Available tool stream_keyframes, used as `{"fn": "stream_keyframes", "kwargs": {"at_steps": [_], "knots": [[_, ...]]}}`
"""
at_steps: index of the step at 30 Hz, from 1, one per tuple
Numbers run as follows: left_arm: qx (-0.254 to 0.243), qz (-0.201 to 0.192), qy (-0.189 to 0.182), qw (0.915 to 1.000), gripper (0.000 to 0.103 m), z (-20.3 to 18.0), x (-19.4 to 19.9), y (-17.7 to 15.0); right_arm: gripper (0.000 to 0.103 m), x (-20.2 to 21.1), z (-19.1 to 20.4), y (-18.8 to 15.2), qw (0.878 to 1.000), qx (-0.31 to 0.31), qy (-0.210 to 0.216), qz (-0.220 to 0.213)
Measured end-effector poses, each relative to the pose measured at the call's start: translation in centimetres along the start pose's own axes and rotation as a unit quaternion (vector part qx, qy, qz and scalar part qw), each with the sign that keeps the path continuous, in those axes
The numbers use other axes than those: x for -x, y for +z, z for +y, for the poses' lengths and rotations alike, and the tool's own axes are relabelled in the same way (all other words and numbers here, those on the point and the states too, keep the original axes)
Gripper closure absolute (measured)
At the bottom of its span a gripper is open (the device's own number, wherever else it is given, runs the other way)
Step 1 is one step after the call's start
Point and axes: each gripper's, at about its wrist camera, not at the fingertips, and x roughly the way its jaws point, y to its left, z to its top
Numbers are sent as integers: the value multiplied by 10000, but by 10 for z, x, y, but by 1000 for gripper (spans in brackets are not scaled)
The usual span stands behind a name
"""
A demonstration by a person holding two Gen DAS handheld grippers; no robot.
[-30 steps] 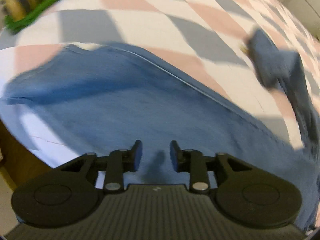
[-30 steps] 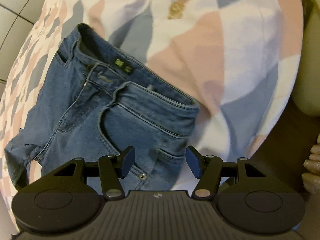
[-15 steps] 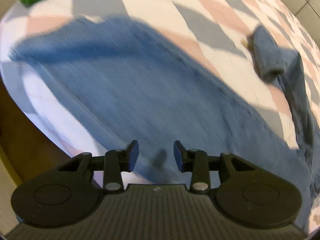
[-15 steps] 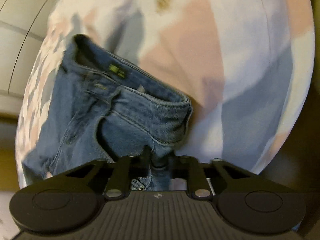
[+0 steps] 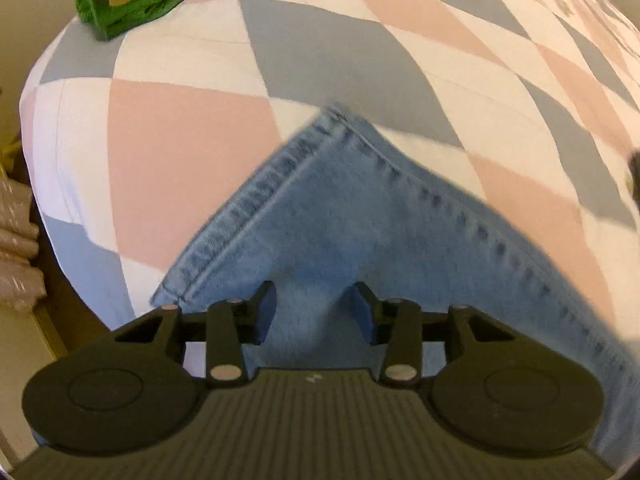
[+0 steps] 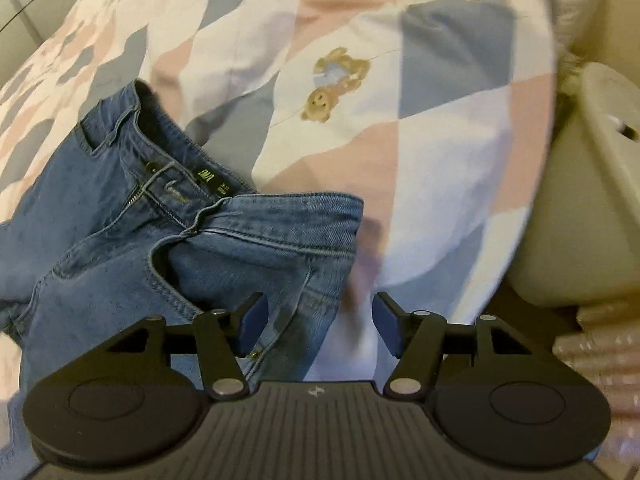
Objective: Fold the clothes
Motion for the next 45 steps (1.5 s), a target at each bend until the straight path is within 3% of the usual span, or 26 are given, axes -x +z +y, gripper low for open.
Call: {"fn": "stream_keyframes", "kwargs": {"at_steps": [3, 5, 9, 12, 14, 17, 23, 24, 25, 27, 29, 31, 34, 35, 36, 38, 39, 40, 41, 43, 45], "knots": [[-502, -283, -621, 9964, 74, -28, 32, 10, 42, 19, 27, -10, 9981, -158, 538, -247], [-1154, -338, -1078, 9869, 72, -66, 50, 8, 42, 27, 58, -15, 9946, 62, 1014, -234], [-2492, -307, -1865, 9498, 64, -174, 60, -11, 42, 26, 122, -27, 9796, 481, 1946, 149], [-2937, -325, -2214, 9293, 61, -243, 49, -29, 42, 20, 176, -32, 9623, 1299, 2374, 268], [-3051, -368, -2319, 9229, 60, -282, 37, -36, 42, 17, 212, -36, 9460, 1850, 2640, 341], [-2778, -378, -2327, 9313, 60, -316, 15, -32, 42, 10, 257, -41, 9114, 2867, 2931, 354], [-1857, -565, -2039, 9596, 66, -332, -26, -12, 43, -16, 299, -46, 8525, 4368, 2841, 407], [-1737, -547, -2039, 9619, 77, -332, -30, -8, 43, -20, 299, -46, 8484, 4469, 2804, 430], [-1722, -557, -2046, 9620, 93, -333, -30, -6, 43, -24, 296, -46, 8465, 4537, 2746, 468], [-1892, -786, -1888, 9604, 97, -340, -22, -1, 48, -35, 293, -43, 8475, 4506, 2737, 612], [-1965, -1499, -1615, 9554, 99, -341, 11, 6, 50, -44, 291, -35, 8529, 4331, 2816, 749], [-2021, -2420, -1568, 9360, 99, -337, 66, 20, 52, -43, 291, -27, 8567, 4201, 2862, 879], [-2208, -3595, -1737, 8899, 96, -327, 149, 35, 52, -41, 294, -14, 8564, 4056, 3033, 998], [-2475, -3809, -1773, 8730, 95, -328, 167, 34, 52, -39, 295, -9, 8561, 4000, 3102, 1038], [-2744, -3892, -1676, 8632, 92, -330, 174, 29, 52, -38, 294, -5, 8559, 3901, 3215, 1086], [-3073, -3683, -1217, 8690, 85, -330, 158, 21, 51, -35, 294, 3, 8604, 3674, 3315, 1218], [-3085, -3221, -1018, 8892, 84, -326, 140, 22, 51, -35, 294, 6, 8632, 3575, 3323, 1292], [-2965, -2521, -899, 9168, 84, -316, 115, 26, 51, -35, 295, 8, 8632, 3494, 3370, 1388], [-2696, -1976, -898, 9382, 84, -303, 94, 28, 51, -35, 297, 9, 8634, 3463, 3378, 1433], [-2101, -1100, -1157, 9646, 86, -274, 66, 30, 51, -36, 299, 10, 8639, 3415, 3381, 1506], [-1335, -556, -1384, 9798, 86, -245, 47, 32, 51, -37, 302, 9, 8650, 3465, 3294, 1524]]}}
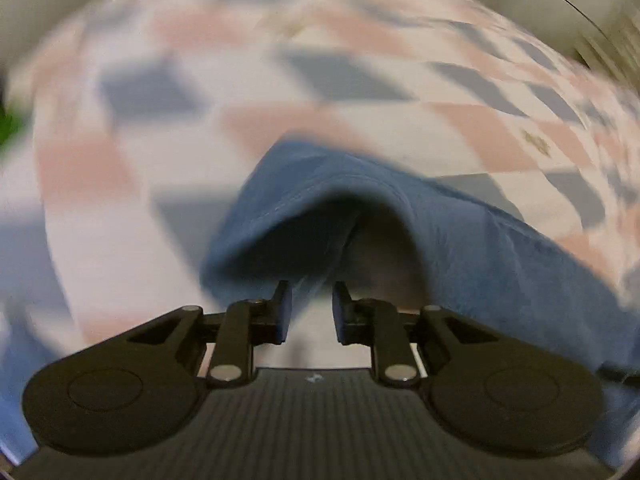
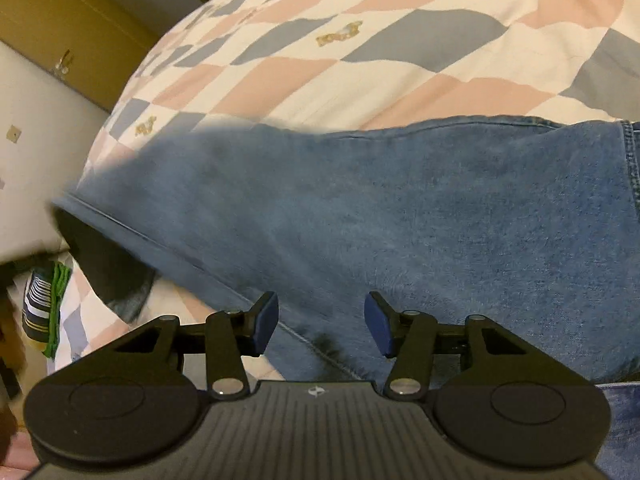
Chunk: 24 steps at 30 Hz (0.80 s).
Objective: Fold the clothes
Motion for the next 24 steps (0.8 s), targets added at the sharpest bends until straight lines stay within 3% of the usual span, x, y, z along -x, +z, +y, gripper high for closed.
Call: {"fn": "stream_keyframes", "kwargs": {"at_steps": [2, 3, 5, 7, 8, 10, 12, 14, 15, 16, 19, 20, 21, 22, 24], "knots": [[947, 224, -432, 9943, 86, 30, -9, -2, 51, -5, 2, -2, 9999, -30, -72, 64], [1438, 297, -688, 9868, 84, 45, -13, -3, 51, -7, 4, -3, 9999, -47, -107, 97], [2418, 279, -1171, 9628, 77, 73, -19, -3, 51, -12, 8, -5, 9997, -68, -175, 158], [3288, 186, -1538, 9316, 59, 99, -26, -2, 51, -16, 15, -8, 9995, -72, -240, 216], [3634, 87, -1609, 9176, 59, 107, -30, -2, 51, -18, 20, -10, 9994, -64, -252, 238], [4004, -19, -1621, 9019, 57, 123, -44, 1, 50, -24, 30, -12, 9992, -47, -295, 278], [4209, 228, -1655, 8916, 53, 131, -71, 4, 50, -29, 39, -17, 9988, -34, -372, 317], [4437, 548, -1686, 8785, 59, 136, -99, 3, 50, -34, 49, -21, 9984, -11, -459, 344], [4515, 556, -1696, 8743, 82, 139, -105, 4, 49, -35, 54, -22, 9982, -5, -498, 341], [4473, 470, -1701, 8768, 101, 141, -105, 10, 49, -37, 58, -23, 9980, 0, -538, 334], [3232, -480, -1692, 9298, 102, 133, -56, 55, 49, -33, 68, -27, 9976, -18, -633, 271], [2436, -908, -1668, 9511, 102, 121, -28, 72, 49, -31, 71, -27, 9975, -32, -666, 243], [1624, -1329, -1636, 9639, 102, 109, 0, 89, 49, -30, 72, -27, 9973, -55, -701, 221], [856, -1737, -1636, 9673, 101, 96, 28, 95, 49, -29, 73, -27, 9971, -79, -736, 201], [-358, -2411, -1468, 9587, 96, 81, 69, 89, 49, -28, 77, -26, 9968, -126, -778, 148]]}}
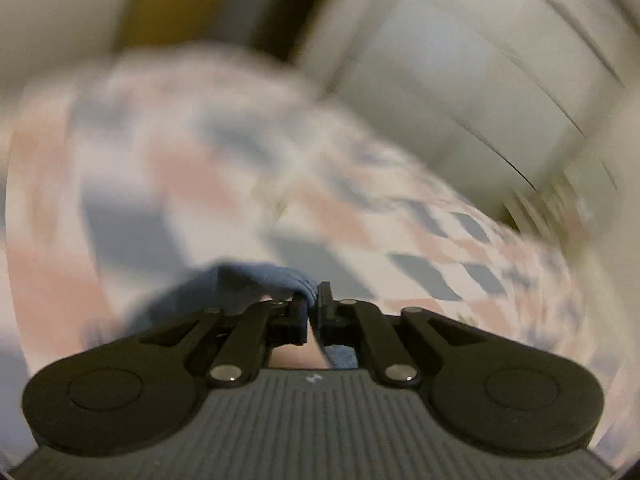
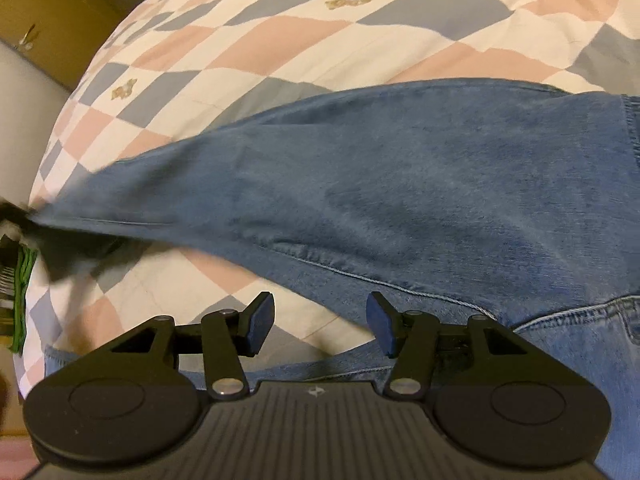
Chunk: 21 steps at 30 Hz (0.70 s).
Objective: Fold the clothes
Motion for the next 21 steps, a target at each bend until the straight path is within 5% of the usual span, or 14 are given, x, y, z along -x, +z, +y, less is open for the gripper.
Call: {"fn": "stream_keyframes", "kwargs": {"at_steps": [2, 3, 4, 6, 8, 11, 14, 16, 19, 21], "knots": [[-855, -24, 513, 9950, 85, -4, 5, -15, 49, 1, 6, 0, 10000, 4, 14, -26], [-1176, 72, 887, 9891, 69, -1, 0, -27, 49, 2, 9, 0, 10000, 8, 23, -38], [-1119, 479, 1208, 9852, 64, 16, -15, -41, 49, 2, 12, 0, 10000, 12, 32, -50], [-597, 1283, 1703, 9752, 85, 52, -39, -64, 47, 1, 16, -4, 10000, 30, -2, -20], [228, 2023, 2033, 9577, 88, 88, -55, -82, 47, -1, 20, -7, 10000, 49, -40, 15], [720, 1955, 1714, 9629, 87, 91, -41, -86, 47, -1, 19, -16, 9999, -8, -123, 48], [165, 1916, 1081, 9754, 86, 52, -48, -82, 47, 1, 12, -22, 9993, -258, -263, -32], [-306, 1889, 680, 9792, 74, 30, -63, -83, 47, 5, 5, -23, 9981, -483, -338, -197], [-847, 1958, 437, 9760, 62, -4, -105, -96, 47, 12, -6, -23, 9942, -744, -459, -620], [-799, 2314, 662, 9673, 64, 4, -142, -112, 47, 7, -20, -25, 9916, -911, -613, -686]]}}
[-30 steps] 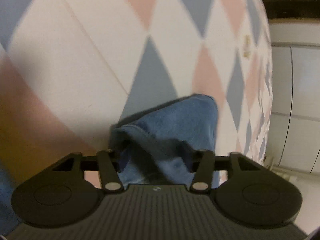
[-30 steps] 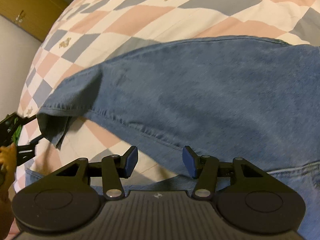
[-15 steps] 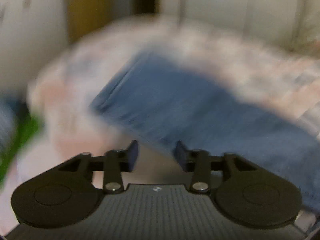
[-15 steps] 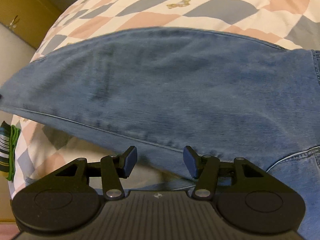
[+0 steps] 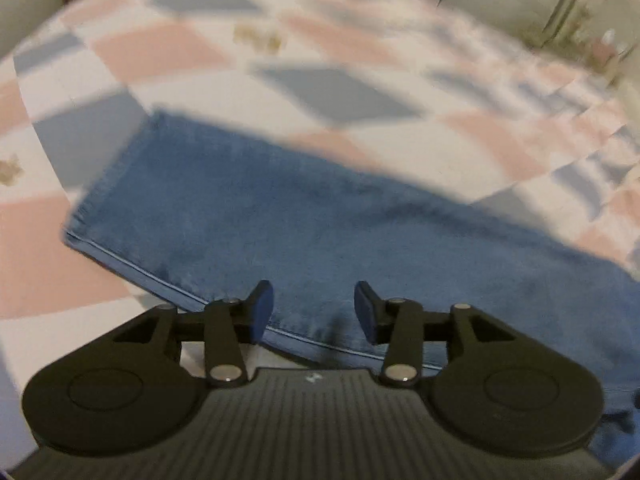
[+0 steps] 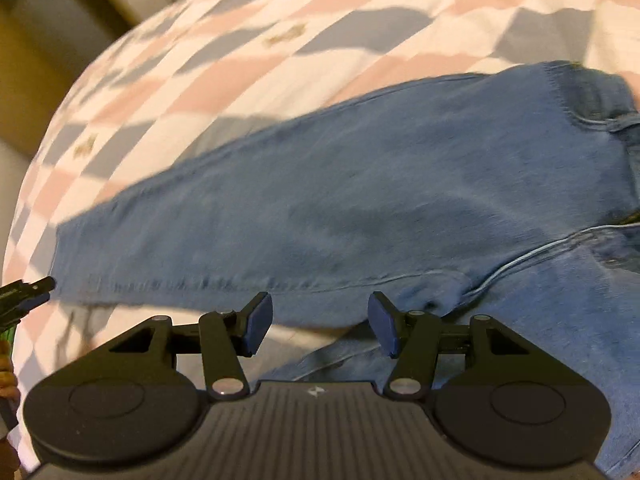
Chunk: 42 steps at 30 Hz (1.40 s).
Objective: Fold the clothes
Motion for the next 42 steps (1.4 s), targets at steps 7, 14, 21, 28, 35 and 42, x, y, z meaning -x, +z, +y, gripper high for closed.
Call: {"fn": "stream_keyframes", "kwargs": {"at_steps": [7, 14, 21, 28, 35, 42], "knots": [[-203, 68, -145, 9997, 76, -12, 31, -7, 58, 5, -50, -11, 9949, -1003, 73, -104], [-754, 565, -615, 9936, 68, -86, 126, -64, 45, 64, -72, -13, 9959, -869, -172, -180], [-841, 555, -172, 9948, 64, -155, 193, -141, 41, 113, -86, -21, 9999, 34, -84, -52], [-700, 181, 339, 9968, 61, -222, 259, -205, 41, 150, -113, -27, 9958, 889, 179, 136], [-1268, -13, 475, 9908, 56, -282, 306, -242, 41, 193, -135, -33, 9893, 1369, 496, 42], [-1490, 59, 403, 9880, 55, -289, 316, -254, 41, 206, -142, -49, 9900, 1346, 405, 91]]}}
